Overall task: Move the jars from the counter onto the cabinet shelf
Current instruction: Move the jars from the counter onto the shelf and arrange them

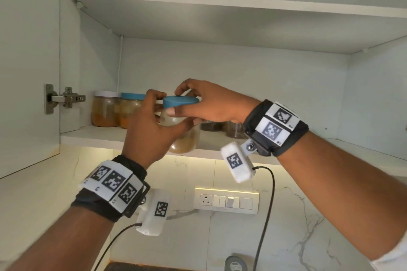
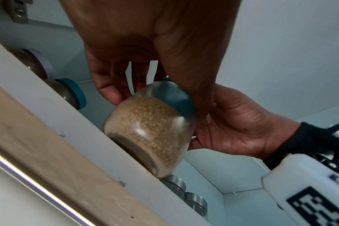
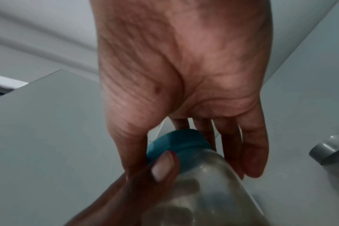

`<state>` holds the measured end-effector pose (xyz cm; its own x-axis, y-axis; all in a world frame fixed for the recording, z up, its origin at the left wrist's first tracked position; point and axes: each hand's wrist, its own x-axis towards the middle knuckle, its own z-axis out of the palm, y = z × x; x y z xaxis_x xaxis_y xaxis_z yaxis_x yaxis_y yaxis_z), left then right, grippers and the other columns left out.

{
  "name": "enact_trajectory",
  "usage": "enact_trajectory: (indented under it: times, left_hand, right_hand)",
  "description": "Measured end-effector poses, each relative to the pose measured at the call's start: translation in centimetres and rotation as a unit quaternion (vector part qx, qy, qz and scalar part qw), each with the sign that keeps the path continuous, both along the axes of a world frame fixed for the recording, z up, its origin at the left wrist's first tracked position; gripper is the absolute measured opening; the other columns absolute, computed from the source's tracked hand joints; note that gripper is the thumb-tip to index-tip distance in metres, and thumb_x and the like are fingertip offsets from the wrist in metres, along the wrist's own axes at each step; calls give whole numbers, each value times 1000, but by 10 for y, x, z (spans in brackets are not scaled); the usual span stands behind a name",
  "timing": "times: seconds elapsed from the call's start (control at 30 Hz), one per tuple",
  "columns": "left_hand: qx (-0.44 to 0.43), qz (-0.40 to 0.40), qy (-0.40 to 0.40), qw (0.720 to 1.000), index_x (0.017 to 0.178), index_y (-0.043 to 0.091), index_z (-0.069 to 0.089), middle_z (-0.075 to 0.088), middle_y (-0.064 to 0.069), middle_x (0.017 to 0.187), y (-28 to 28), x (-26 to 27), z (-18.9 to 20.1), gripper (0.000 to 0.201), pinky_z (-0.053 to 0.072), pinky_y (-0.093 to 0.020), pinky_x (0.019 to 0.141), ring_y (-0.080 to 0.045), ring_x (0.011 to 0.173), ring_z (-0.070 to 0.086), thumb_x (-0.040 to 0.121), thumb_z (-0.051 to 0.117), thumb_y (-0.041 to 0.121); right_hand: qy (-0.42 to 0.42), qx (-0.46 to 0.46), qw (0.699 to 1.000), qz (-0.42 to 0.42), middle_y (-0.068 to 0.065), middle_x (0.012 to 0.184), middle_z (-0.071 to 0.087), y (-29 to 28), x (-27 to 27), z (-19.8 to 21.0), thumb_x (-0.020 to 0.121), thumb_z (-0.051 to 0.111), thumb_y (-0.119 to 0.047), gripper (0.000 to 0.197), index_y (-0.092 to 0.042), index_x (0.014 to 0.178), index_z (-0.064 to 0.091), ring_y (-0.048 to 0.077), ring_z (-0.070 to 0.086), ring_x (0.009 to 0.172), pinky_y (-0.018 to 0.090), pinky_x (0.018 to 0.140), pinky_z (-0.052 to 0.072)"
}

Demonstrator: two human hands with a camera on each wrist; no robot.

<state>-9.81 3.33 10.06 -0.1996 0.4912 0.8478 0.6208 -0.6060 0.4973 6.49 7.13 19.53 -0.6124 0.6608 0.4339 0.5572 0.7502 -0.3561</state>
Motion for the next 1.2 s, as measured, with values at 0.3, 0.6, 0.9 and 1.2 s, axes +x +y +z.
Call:
enact_trajectory:
  times: [0.3,0.6,0.9,1.2]
  left_hand:
    - [-93,93,95,987,124,28,60,62,12,114,-12,-38,-6,73,49,-24,76,-7,100,61,71,69,77]
    - [-191,204,154,948,106,31,76,74,12,114,-22,-103,-22,37,53,-32,92,-8,102,67,79,79,56]
    - [-166,252,193,934,108,33,75,69,16,109,-9,-106,-29,38,49,-25,82,-6,99,64,83,72,62]
    - [-125,277,245,921,120,37,66,64,19,121,-5,-105,-43,40,37,-22,79,-5,112,54,92,56,64]
  right_hand:
    - [19,-41,999,-28,4,120,69,13,-4,17,77,88,-61,73,-35,135,54,21,76,96,38,76,69]
    - [30,-26,995,-94,4,128,58,67,-61,49,79,87,-61,86,-23,146,49,21,67,102,39,78,68]
    - [-49,-57,972,-223,18,126,72,168,-127,38,70,91,-65,92,-4,134,65,38,73,110,53,97,62]
    - [-40,-93,971,-219,15,113,75,243,-138,23,34,87,-85,112,-7,112,68,37,76,103,56,91,65]
